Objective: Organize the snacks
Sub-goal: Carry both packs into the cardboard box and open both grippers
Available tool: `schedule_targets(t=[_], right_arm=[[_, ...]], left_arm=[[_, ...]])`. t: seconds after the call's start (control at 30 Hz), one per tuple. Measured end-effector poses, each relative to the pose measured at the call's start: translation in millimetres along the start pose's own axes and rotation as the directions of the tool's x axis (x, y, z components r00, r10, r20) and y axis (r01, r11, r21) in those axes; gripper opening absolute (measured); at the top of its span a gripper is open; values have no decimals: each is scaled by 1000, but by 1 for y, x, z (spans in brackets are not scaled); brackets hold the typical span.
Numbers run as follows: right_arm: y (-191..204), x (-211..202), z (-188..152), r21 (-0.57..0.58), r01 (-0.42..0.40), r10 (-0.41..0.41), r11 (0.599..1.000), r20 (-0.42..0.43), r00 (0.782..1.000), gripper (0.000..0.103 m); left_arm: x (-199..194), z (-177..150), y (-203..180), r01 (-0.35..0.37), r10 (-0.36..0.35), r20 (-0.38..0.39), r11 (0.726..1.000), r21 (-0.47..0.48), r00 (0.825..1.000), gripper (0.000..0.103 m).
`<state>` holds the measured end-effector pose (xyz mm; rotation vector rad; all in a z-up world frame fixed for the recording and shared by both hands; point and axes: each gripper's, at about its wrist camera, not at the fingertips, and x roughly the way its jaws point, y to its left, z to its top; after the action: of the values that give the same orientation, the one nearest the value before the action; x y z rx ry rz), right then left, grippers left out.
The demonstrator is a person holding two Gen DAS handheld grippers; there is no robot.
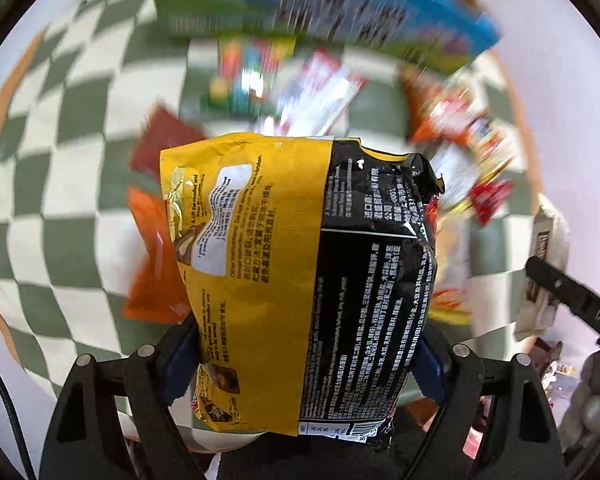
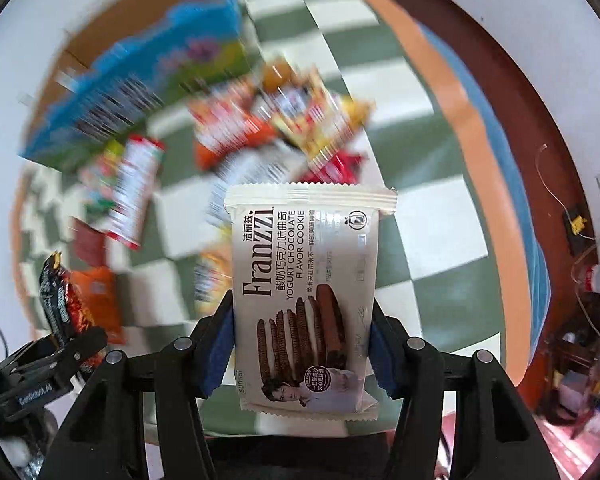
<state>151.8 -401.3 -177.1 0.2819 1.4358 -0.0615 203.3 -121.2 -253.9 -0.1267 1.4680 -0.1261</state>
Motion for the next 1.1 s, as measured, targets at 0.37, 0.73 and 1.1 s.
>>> schedule_targets(t=[0.37, 0.73, 1.1], right_arm=[[89, -83, 84, -132, -169, 186, 977, 130, 974, 61], [173, -30, 249, -277, -186, 219, 943, 94, 971, 61], [217, 102, 346, -324, -206, 197, 923, -60, 979, 61]], left_arm=[[-117, 126, 20, 41, -51, 180, 997, 60, 982, 87], [-96, 298, 63, -20, 25, 94, 998, -60, 995, 87], [9, 375, 90, -96, 89, -61, 989, -112, 994, 87]])
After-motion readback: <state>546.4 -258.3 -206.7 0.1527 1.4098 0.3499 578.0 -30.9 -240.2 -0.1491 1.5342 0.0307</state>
